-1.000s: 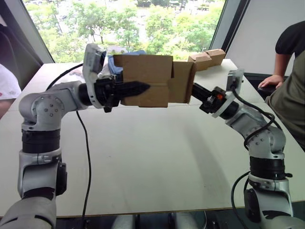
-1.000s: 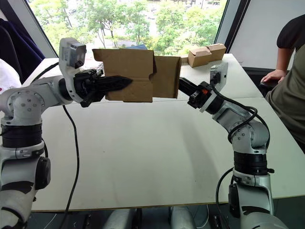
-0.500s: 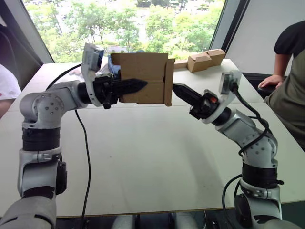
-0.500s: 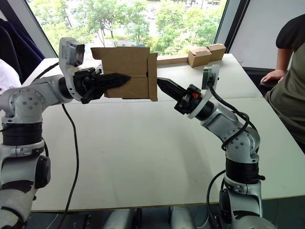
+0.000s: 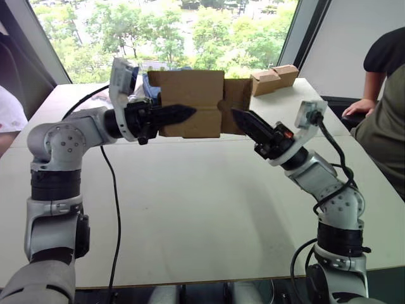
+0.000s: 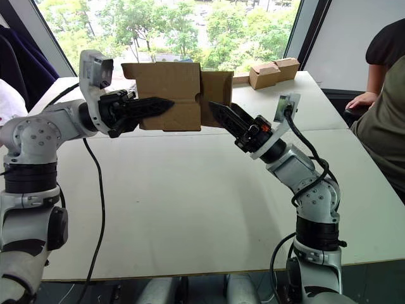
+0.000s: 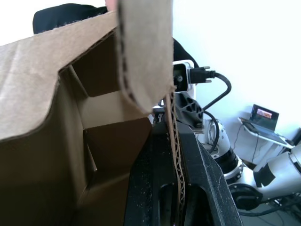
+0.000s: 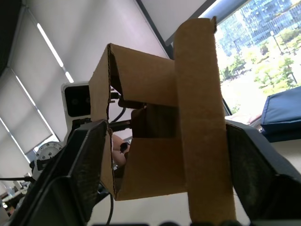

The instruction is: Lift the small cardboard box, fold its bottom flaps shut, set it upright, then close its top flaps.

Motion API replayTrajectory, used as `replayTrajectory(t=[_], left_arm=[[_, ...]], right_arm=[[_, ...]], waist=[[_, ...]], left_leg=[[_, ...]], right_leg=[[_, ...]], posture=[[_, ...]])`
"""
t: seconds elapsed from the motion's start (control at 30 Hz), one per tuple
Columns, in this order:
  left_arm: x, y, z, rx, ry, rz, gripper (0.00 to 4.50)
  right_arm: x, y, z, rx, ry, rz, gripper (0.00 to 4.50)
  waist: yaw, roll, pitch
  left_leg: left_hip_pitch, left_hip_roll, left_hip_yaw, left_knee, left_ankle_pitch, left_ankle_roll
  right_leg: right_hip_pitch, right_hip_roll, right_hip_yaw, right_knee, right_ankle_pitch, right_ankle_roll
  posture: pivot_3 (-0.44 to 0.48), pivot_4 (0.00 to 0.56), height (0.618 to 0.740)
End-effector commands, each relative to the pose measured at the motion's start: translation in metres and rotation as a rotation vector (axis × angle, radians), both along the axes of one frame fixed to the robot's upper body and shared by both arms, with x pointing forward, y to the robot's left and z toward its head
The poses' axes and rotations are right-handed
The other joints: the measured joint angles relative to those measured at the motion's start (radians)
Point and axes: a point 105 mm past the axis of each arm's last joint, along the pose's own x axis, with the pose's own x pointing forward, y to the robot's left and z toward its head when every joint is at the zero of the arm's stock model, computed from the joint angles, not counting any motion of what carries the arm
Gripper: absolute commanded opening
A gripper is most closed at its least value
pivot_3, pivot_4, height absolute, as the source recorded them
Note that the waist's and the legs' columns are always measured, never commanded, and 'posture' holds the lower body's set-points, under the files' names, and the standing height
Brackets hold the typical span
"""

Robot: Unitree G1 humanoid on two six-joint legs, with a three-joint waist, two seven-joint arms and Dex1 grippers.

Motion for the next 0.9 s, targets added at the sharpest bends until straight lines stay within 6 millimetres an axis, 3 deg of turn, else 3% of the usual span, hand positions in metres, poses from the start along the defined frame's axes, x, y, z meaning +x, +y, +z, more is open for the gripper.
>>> replayTrajectory(t=[0.03,0.43,0.53,0.63,0.9], left_arm=[[-0.0052,0.0020,0.0144,-0.024,-0.059,-0.006,0.00],[-0.0041,0.0008,0.0139,-0.029,-0.057,-0.009,0.00],[-0.0039,0.0009,0.0143,-0.029,-0.058,-0.008,0.00],[-0.0041,0.0008,0.0146,-0.031,-0.059,-0.008,0.00],[-0.0038,0.0007,0.0135,-0.034,-0.055,-0.005,0.00]], right_arm=[[-0.0115,0.0061,0.0107,0.082,-0.017,0.058,4.34],[-0.0114,0.0054,0.0158,0.380,0.102,0.120,4.34],[-0.0106,0.0087,0.0130,0.384,0.117,0.122,3.63],[-0.0096,0.0099,0.0118,0.401,0.132,0.121,2.57],[-0.0075,0.0144,0.0079,0.434,0.162,0.114,2.57]], waist=[[-0.002,0.000,0.000],[-0.001,0.000,0.000],[-0.001,0.000,0.000],[-0.002,0.000,0.000],[-0.002,0.000,0.000]], left_leg=[[0.000,0.000,0.000,0.000,0.000,0.000],[0.000,0.000,0.000,0.000,0.000,0.000],[0.000,0.000,0.000,0.000,0.000,0.000],[0.000,0.000,0.000,0.000,0.000,0.000],[0.000,0.000,0.000,0.000,0.000,0.000]], right_leg=[[0.000,0.000,0.000,0.000,0.000,0.000],[0.000,0.000,0.000,0.000,0.000,0.000],[0.000,0.000,0.000,0.000,0.000,0.000],[0.000,0.000,0.000,0.000,0.000,0.000],[0.000,0.000,0.000,0.000,0.000,0.000]], posture=[[0.000,0.150,0.740],[0.000,0.150,0.740],[0.000,0.150,0.740],[0.000,0.150,0.740],[0.000,0.150,0.740]])
